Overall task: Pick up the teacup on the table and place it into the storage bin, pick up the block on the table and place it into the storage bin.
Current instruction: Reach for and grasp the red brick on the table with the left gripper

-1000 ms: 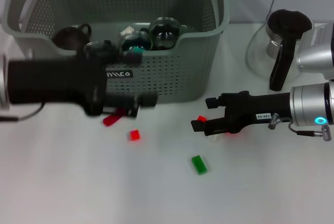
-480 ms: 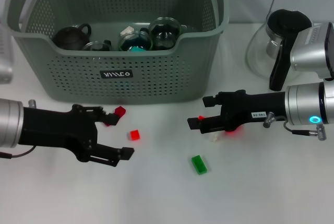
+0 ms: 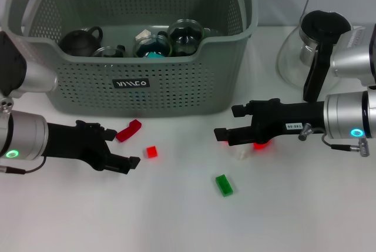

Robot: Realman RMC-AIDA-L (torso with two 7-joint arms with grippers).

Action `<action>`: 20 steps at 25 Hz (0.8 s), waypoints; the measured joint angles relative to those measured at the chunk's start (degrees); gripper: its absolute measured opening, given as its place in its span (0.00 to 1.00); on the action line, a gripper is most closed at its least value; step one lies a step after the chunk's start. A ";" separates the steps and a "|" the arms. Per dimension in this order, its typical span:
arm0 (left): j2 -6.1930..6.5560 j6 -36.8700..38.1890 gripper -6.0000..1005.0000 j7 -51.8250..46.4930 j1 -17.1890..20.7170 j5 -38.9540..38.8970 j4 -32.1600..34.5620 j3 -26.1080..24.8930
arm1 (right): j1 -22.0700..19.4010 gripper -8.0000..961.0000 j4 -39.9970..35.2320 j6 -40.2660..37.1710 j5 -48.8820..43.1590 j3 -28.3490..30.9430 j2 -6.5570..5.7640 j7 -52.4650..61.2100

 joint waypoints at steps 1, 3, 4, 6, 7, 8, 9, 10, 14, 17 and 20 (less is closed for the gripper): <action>0.00 0.00 0.91 0.00 0.00 0.00 0.00 0.00 | 0.00 0.95 0.01 0.00 0.00 0.02 -0.08 0.00; 0.00 -1.80 0.91 -0.03 -0.31 0.04 -0.88 0.12 | 0.03 0.95 0.10 0.00 0.00 0.06 -0.21 0.00; 0.00 -2.29 0.91 -0.03 -0.36 0.04 -0.99 0.23 | 0.05 0.95 0.12 0.00 0.00 0.09 -0.26 0.00; 0.00 -3.87 0.91 -0.04 -0.37 0.11 -1.33 0.74 | 0.13 0.95 0.11 0.00 -0.03 0.11 -0.28 0.00; 0.00 -4.73 0.91 -0.05 -0.37 0.21 -1.62 1.14 | 0.18 0.95 0.10 0.00 -0.05 0.11 -0.30 0.00; 0.00 -5.47 0.91 -0.06 -0.38 0.34 -1.87 1.42 | 0.24 0.95 0.09 0.00 -0.11 0.11 -0.33 0.00; 0.00 -6.17 0.91 -0.06 -0.43 0.55 -2.13 1.72 | 0.27 0.95 0.08 0.00 -0.14 0.11 -0.34 0.00; 0.00 -6.82 0.91 -0.07 -0.62 0.78 -2.55 2.03 | 0.31 0.95 0.04 -0.03 -0.19 0.11 -0.34 0.00; 0.05 -9.07 0.91 -0.06 -1.49 1.35 -4.41 3.26 | 0.43 0.95 -0.15 -0.35 -0.25 0.02 -0.30 -0.07; 0.10 -10.33 0.90 -0.05 -1.95 1.40 -5.25 3.86 | 0.62 0.95 -0.27 -0.55 -0.27 -0.37 -0.13 -0.21; 0.09 -11.75 0.90 -0.05 -2.10 1.43 -5.43 4.71 | 0.68 0.95 -0.31 -0.52 -0.28 -0.42 -0.10 -0.28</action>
